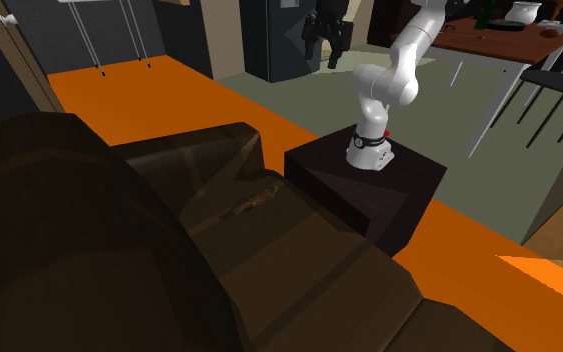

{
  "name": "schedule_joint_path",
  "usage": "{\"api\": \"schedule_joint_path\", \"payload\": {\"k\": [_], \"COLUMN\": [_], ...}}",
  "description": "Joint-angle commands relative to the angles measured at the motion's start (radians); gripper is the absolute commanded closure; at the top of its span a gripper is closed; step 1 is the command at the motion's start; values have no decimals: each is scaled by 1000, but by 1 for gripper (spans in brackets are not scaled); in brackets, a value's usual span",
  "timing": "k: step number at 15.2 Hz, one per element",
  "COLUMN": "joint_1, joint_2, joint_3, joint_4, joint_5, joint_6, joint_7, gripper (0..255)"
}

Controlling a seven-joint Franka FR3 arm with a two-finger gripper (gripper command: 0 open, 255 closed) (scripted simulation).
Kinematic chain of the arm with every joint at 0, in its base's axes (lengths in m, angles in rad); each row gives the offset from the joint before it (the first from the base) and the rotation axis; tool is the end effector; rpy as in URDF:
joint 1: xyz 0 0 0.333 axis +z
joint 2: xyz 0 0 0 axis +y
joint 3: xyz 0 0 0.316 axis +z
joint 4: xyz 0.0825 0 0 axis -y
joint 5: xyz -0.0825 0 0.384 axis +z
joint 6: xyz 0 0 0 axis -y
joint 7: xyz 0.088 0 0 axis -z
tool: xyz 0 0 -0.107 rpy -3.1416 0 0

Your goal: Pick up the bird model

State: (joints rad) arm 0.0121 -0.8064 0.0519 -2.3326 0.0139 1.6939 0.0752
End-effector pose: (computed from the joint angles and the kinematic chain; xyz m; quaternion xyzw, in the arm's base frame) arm 0.3128 0.0271 0.6195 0.9964 -0.0122 0.0840 0.0066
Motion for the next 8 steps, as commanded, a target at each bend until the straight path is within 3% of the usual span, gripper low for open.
{"api": "schedule_joint_path", "payload": {"k": [1,8], "joint_1": [0,-20], "joint_2": [0,141], "joint_3": [0,-24], "joint_4": [0,-105], "joint_5": [0,-14], "joint_6": [0,192], "joint_7": [0,-17], "gripper": [0,0]}}
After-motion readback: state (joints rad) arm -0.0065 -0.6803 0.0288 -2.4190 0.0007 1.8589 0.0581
